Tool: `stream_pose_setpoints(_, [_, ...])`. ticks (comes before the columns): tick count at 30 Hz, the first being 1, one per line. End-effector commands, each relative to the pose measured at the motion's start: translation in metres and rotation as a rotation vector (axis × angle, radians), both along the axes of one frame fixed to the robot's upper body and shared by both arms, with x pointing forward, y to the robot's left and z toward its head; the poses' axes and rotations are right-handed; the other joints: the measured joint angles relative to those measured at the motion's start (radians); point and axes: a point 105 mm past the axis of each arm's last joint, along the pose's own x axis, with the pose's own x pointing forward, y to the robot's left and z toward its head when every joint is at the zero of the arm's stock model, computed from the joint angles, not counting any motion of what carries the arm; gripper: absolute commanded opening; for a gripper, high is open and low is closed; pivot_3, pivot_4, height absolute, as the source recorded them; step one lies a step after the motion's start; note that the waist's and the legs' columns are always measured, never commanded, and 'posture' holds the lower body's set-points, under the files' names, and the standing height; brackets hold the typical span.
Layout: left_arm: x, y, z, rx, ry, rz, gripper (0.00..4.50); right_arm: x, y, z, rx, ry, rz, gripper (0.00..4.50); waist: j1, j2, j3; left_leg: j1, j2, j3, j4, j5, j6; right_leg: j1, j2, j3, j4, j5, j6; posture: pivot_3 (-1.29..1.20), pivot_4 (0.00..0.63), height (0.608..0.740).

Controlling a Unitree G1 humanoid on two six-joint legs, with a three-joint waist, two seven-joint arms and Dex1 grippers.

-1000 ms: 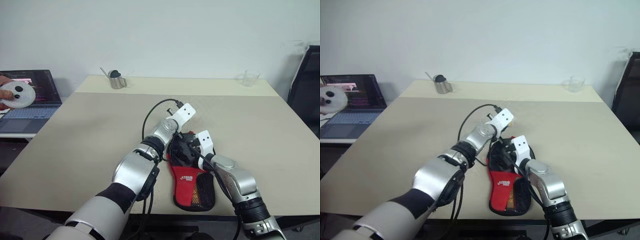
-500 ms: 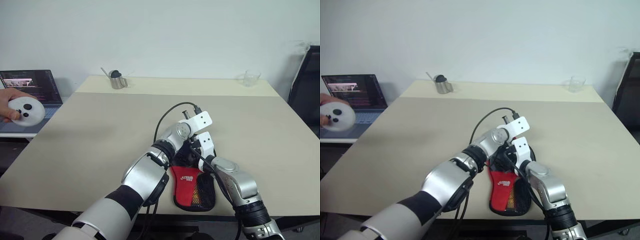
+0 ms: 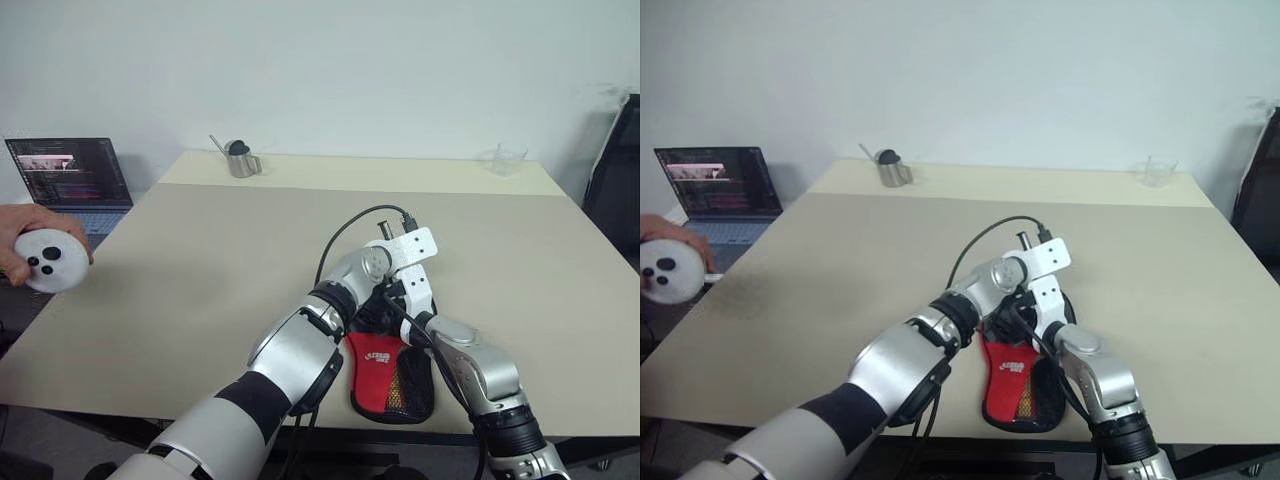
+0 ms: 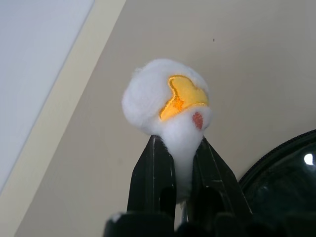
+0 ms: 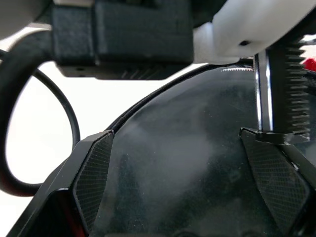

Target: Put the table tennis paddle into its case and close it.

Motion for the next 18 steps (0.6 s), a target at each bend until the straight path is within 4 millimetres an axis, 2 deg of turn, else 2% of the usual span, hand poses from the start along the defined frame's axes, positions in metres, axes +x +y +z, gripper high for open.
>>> stream_pose_setpoints(1, [-0.031,-0.054,0.008,-0.034,-0.014,-0.191,0.01,-0.004,0.007,-0.006,0.008,0.031,0.017,4.5,0.003,0.0,0.0,0.0,0.0,0.0,0.0,0.0,0.0,0.0,0.0,0.0,0.0,0.0,0.0,0.0,0.15,0.74])
stream_pose_setpoints(10, [-0.054,-0.075,-0.006,-0.014,0.033,-0.315,0.01,-0.005,0.009,-0.008,0.011,0.036,0.02,4.5,0.005,0.0,-0.001,0.001,-0.005,0.0,0.0,0.0,0.0,0.001,0.0,0.0,0.0,0.0,0.0,0.0,0.15,0.74])
stream_pose_setpoints(15, [-0.058,-0.078,-0.01,-0.001,0.033,-0.329,0.01,-0.004,0.011,-0.007,0.014,0.034,0.024,4.5,0.005,-0.001,-0.003,0.001,-0.006,-0.001,0.0,0.0,0.0,0.001,0.0,0.0,0.0,0.0,0.0,0.0,0.15,0.74])
stream_pose_setpoints(18, [-0.053,-0.074,-0.01,-0.018,0.045,-0.287,0.01,-0.003,0.011,-0.007,0.014,0.033,0.023,4.5,0.005,-0.001,-0.004,0.001,-0.006,-0.001,0.0,0.0,0.0,0.001,0.0,0.0,0.0,0.0,0.0,0.0,0.15,0.74])
